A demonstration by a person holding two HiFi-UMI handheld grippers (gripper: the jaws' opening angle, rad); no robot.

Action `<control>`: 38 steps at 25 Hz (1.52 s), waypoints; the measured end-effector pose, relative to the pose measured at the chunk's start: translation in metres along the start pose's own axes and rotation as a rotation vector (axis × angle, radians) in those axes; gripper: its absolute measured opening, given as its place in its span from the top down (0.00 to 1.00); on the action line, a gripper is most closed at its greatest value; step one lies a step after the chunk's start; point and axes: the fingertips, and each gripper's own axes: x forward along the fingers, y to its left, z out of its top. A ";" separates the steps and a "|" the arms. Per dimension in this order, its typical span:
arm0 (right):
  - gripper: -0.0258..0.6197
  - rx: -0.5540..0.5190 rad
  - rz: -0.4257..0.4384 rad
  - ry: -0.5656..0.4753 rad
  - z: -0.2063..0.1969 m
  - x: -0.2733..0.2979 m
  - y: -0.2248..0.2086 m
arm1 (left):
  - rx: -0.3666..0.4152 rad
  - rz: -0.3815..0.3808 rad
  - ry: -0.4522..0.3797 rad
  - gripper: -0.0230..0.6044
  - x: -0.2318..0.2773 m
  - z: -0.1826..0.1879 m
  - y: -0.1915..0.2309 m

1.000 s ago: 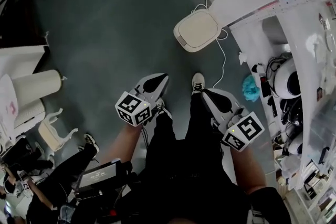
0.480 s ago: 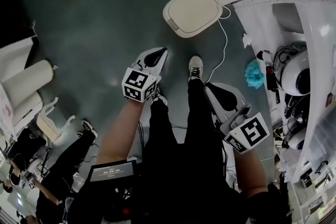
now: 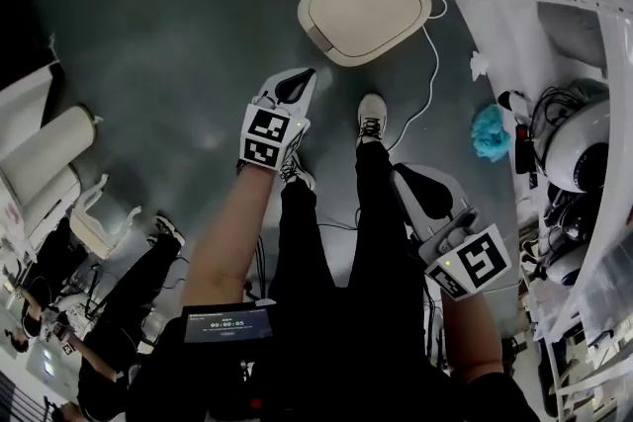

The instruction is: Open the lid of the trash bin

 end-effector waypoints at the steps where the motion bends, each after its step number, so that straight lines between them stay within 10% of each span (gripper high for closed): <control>1: 0.95 0.008 0.002 0.004 -0.003 0.003 -0.004 | 0.003 0.003 0.007 0.96 0.007 -0.002 0.004; 38: 0.95 0.115 0.017 0.060 -0.041 0.050 -0.059 | 0.107 0.038 0.124 0.96 0.103 -0.042 0.062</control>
